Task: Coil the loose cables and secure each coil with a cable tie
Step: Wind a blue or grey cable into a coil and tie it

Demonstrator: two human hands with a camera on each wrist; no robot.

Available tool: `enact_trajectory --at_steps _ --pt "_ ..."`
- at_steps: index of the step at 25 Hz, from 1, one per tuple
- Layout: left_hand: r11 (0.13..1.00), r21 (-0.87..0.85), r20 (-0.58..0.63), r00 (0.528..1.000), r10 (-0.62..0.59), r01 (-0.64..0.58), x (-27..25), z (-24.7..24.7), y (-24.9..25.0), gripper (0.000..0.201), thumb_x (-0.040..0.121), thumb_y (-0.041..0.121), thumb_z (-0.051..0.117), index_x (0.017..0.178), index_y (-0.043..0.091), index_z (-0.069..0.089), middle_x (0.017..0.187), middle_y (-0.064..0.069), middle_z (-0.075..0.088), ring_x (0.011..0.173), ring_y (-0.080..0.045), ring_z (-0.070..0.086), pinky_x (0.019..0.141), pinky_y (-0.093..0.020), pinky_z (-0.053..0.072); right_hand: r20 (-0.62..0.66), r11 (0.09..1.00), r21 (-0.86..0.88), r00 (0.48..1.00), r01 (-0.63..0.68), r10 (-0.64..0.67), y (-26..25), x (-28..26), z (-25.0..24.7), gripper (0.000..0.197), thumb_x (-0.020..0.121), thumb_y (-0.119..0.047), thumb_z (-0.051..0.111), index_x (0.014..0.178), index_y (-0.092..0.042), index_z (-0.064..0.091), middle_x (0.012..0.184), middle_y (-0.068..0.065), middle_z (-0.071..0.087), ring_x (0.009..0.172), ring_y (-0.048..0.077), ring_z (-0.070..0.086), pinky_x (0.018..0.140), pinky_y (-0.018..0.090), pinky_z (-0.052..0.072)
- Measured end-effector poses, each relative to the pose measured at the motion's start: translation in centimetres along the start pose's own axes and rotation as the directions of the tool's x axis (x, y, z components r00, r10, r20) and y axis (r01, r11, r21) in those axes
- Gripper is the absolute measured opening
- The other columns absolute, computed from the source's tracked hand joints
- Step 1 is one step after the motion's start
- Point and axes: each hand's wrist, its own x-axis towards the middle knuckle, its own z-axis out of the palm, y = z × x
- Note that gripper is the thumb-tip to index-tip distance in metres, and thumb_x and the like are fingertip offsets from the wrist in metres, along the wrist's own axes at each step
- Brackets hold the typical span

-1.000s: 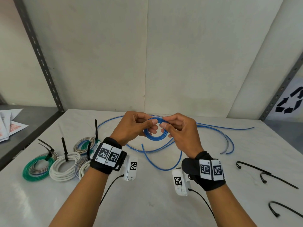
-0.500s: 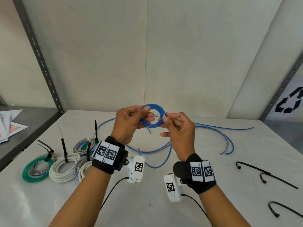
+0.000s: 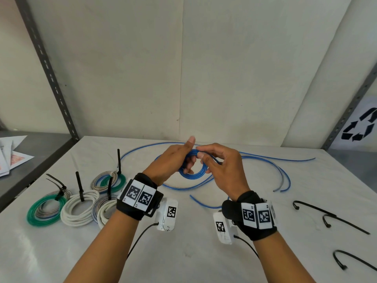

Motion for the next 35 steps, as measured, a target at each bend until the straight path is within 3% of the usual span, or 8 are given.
enact_trajectory --at_steps 3,6,9,12,15,25,32,35 --pt "0.999 -0.008 -0.003 0.999 -0.05 0.05 -0.1 0.3 -0.1 0.054 0.105 0.051 0.036 0.071 0.012 0.049 0.054 0.006 0.04 0.05 -0.011 0.038 0.063 -0.026 0.048 0.045 0.998 -0.052 0.999 0.02 -0.018 0.4 0.0 0.2 0.013 0.093 -0.012 0.07 0.103 -0.018 0.077 0.09 -0.01 0.073 0.088 0.015 0.069 0.063 0.029 0.06" --pt "0.994 -0.1 -0.026 0.999 -0.043 0.04 0.0 0.5 -0.3 0.047 0.108 0.042 0.037 0.07 0.015 0.046 0.054 0.009 0.032 0.048 -0.008 0.03 0.06 -0.025 0.041 0.026 1.0 -0.03 1.0 0.006 -0.005 0.5 -0.3 0.8 0.015 0.095 -0.014 0.068 0.107 -0.02 0.077 0.095 -0.009 0.073 0.091 0.016 0.069 0.06 0.027 0.059" --pt "0.966 -0.256 -0.182 0.983 -0.019 -0.029 0.3 0.3 0.0 0.046 0.109 0.037 0.037 0.069 0.015 0.044 0.057 0.005 0.029 0.046 -0.009 0.027 0.057 -0.028 0.038 -0.065 0.999 0.042 0.998 -0.008 0.011 0.2 -0.3 1.2 0.021 0.1 -0.014 0.061 0.114 -0.022 0.075 0.099 -0.003 0.074 0.085 0.017 0.069 0.054 0.024 0.055" --pt "0.863 -0.498 -0.296 0.952 -0.072 -0.09 0.7 -0.5 0.3 0.043 0.109 0.035 0.034 0.071 0.015 0.038 0.051 0.007 0.028 0.043 -0.01 0.021 0.053 -0.026 0.037 -0.131 0.988 0.143 0.989 -0.051 0.07 -0.1 0.0 1.1 0.009 0.099 -0.014 0.062 0.104 -0.015 0.07 0.086 0.004 0.076 0.066 0.022 0.07 0.052 0.028 0.053" --pt "0.756 -0.642 -0.309 0.945 -0.105 -0.126 0.9 -0.5 0.3 0.042 0.11 0.035 0.033 0.074 0.014 0.038 0.051 0.007 0.028 0.043 -0.01 0.02 0.053 -0.026 0.035 -0.107 0.977 0.199 0.989 -0.079 0.102 -0.3 -0.3 1.7 0.007 0.097 -0.015 0.065 0.099 -0.008 0.067 0.086 0.007 0.075 0.071 0.025 0.072 0.053 0.03 0.055" --pt "0.627 -0.764 -0.295 0.947 -0.124 -0.155 1.0 1.0 0.5 0.05 0.11 0.037 0.03 0.068 0.014 0.041 0.05 0.005 0.023 0.043 -0.01 0.022 0.05 -0.024 0.039 -0.16 0.881 0.45 0.958 -0.145 0.24 -0.5 -0.5 3.2 0.01 0.095 -0.011 0.066 0.103 -0.007 0.072 0.093 0.009 0.075 0.077 0.017 0.069 0.059 0.028 0.058" --pt "0.65 -0.741 -0.323 0.939 -0.121 -0.171 0.8 1.3 0.5 0.049 0.11 0.037 0.028 0.069 0.014 0.041 0.052 0.004 0.024 0.045 -0.011 0.025 0.053 -0.025 0.039 -0.225 0.94 0.335 0.963 -0.067 0.149 -0.5 -0.8 3.8 0.019 0.087 -0.009 0.077 0.105 -0.014 0.071 0.094 0.003 0.076 0.086 0.022 0.072 0.059 0.03 0.059" --pt "0.695 -0.709 -0.245 0.965 -0.089 -0.116 0.7 1.0 0.2 0.048 0.11 0.033 0.027 0.07 0.012 0.045 0.055 0.0 0.031 0.05 -0.016 0.04 0.067 -0.031 0.042 -0.242 0.957 0.285 0.963 -0.045 0.117 -0.6 -0.4 2.7 0.019 0.09 -0.009 0.074 0.108 -0.011 0.072 0.096 0.003 0.075 0.085 0.017 0.072 0.058 0.029 0.059"
